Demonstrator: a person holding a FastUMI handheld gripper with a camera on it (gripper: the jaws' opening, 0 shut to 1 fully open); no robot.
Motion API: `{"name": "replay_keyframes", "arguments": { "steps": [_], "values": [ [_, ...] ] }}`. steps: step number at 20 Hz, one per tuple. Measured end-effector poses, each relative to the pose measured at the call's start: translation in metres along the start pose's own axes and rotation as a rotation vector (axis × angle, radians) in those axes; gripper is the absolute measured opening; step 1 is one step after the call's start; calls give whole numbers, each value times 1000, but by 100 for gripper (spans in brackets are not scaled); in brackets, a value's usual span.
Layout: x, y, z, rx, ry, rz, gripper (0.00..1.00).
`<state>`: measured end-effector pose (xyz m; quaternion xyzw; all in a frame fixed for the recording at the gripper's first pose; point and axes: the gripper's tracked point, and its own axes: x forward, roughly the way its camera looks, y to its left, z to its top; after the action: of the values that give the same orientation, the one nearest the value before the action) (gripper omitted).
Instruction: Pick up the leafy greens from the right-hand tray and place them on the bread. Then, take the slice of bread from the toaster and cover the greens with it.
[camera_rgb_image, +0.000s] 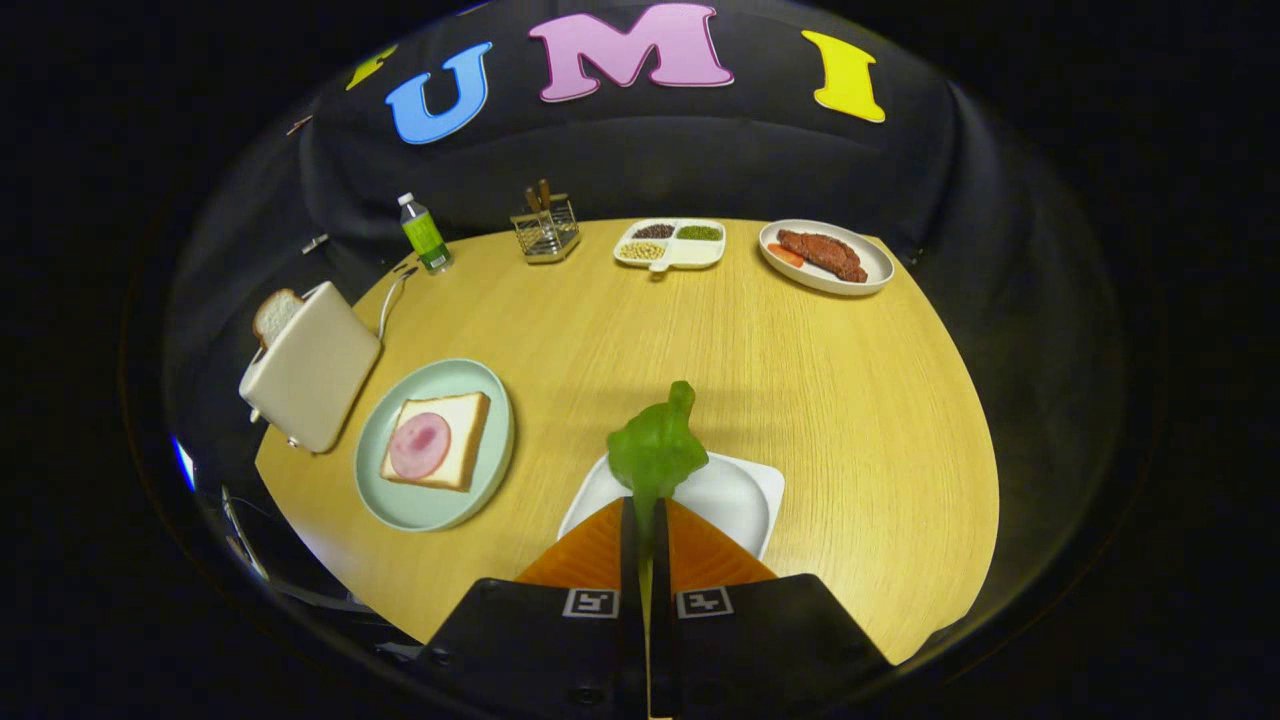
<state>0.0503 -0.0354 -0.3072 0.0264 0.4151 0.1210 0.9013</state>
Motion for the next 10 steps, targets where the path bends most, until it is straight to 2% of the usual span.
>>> {"name": "replay_keyframes", "arguments": {
  "steps": [10],
  "values": [
    [-32, 85, 56, 7, -79, 68, 6]
  ]
}}
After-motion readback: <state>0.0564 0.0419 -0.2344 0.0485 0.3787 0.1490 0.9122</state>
